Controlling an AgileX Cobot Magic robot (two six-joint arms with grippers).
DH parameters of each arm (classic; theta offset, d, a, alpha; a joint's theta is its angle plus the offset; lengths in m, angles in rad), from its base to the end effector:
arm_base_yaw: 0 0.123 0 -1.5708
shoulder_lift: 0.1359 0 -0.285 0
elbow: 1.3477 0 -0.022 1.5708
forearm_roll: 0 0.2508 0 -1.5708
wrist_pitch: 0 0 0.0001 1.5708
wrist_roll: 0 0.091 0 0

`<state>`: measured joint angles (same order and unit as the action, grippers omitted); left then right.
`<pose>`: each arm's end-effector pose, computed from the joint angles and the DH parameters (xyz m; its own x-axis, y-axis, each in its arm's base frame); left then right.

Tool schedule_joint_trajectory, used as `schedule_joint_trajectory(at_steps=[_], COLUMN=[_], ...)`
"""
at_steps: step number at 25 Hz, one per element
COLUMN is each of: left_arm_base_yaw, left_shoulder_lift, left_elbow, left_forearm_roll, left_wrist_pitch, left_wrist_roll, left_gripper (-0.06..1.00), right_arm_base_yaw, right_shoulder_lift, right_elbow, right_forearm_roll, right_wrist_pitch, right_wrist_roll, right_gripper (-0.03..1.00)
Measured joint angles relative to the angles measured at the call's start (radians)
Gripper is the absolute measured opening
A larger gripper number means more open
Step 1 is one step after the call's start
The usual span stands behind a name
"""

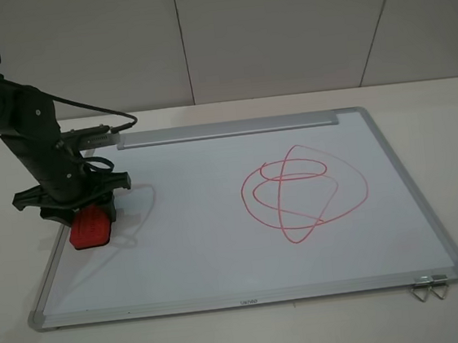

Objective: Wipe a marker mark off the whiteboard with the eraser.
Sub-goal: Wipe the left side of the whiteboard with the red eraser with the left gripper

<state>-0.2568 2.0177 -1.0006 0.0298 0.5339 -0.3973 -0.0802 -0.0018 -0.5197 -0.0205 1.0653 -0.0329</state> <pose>0.3235 -0.0835 0.0826 -0.9877 -0.1161 -0.1052 -0.1141 0.9932 -0.0248 -0.0077 -0.0010 0.2824 -0.4431 -0.0073 -0.8964 0.0772 0.9959 -0.0463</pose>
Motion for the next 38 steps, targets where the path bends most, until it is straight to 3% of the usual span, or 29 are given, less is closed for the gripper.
schedule_joint_trajectory(at_steps=[9,17,31,38], left_arm_base_yaw=[0.021,0.039,0.122,0.122], left_shoulder_lift=[0.062,0.174,0.344,0.366], left_elbow=[-0.095,-0.303,-0.648,-0.696], left_forearm_roll=[-0.023,-0.023,-0.016,-0.016], left_wrist_pitch=[0.089,0.169,0.322,0.352], left_wrist_roll=[0.001,0.005,0.106,0.128], left_gripper=[0.57,0.57,0.57,0.57], right_arm_base_yaw=[0.000,0.000,0.000,0.000], right_shoulder_lift=[0.000,0.000,0.000,0.000], right_elbow=[0.000,0.000,0.000,0.000], right_forearm_roll=[0.000,0.000,0.000,0.000], right_wrist_pitch=[0.000,0.000,0.000,0.000], right_wrist_roll=[0.000,0.000,0.000,0.000], right_gripper=[0.71,0.71,0.71,0.71])
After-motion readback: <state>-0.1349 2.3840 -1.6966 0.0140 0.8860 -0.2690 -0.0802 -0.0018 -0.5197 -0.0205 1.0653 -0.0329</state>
